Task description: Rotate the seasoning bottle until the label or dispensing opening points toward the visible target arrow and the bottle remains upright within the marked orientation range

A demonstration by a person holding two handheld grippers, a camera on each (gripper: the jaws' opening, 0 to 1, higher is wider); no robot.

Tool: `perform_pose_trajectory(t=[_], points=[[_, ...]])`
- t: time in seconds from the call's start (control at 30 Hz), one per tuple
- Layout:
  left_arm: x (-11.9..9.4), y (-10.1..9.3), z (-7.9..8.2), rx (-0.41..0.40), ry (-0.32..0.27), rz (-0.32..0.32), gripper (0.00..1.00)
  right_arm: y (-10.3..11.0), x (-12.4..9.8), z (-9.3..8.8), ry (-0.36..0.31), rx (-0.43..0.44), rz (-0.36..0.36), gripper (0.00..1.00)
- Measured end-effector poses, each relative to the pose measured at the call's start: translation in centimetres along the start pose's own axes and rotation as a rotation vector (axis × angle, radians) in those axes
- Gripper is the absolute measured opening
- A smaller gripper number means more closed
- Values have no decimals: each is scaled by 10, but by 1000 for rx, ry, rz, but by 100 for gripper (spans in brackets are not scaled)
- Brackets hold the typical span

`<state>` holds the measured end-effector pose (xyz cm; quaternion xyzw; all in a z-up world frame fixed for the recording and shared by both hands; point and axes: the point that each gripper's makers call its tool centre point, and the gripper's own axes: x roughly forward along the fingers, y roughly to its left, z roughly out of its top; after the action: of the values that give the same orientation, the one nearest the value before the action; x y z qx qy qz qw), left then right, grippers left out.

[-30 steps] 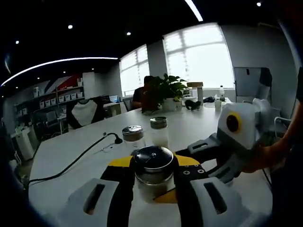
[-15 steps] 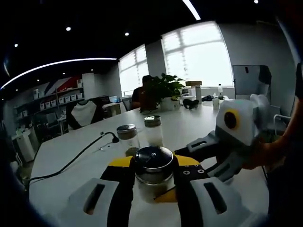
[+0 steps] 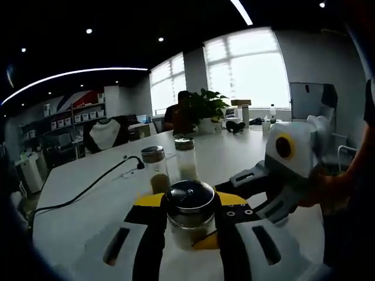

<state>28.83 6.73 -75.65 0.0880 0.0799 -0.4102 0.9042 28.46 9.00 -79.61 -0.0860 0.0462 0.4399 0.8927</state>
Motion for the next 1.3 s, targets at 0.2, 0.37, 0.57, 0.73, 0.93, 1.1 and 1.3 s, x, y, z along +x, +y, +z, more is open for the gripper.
perform_pose_trajectory(t=[0.2,0.37,0.57,0.73,0.93,1.1,1.3], points=[[-5,-6,-5,3,2,7,33,7,-4,-3,4,5,13,29],[-9,-13,-8,-10,-2,9,33,14,-11,-7,12,6,28,29],[-10,-22,-12,-6,9,13,33,18,-16,-12,25,7,37,29],[-11,-28,-18,-27,12,14,33,21,-20,-18,37,13,53,29],[-12,-28,-20,-44,11,26,33,24,-21,-21,42,12,66,29],[-13,-33,-23,-77,21,34,33,28,-25,-24,51,27,85,29],[-14,-38,-32,-98,46,27,33,34,-32,-33,68,54,96,29]])
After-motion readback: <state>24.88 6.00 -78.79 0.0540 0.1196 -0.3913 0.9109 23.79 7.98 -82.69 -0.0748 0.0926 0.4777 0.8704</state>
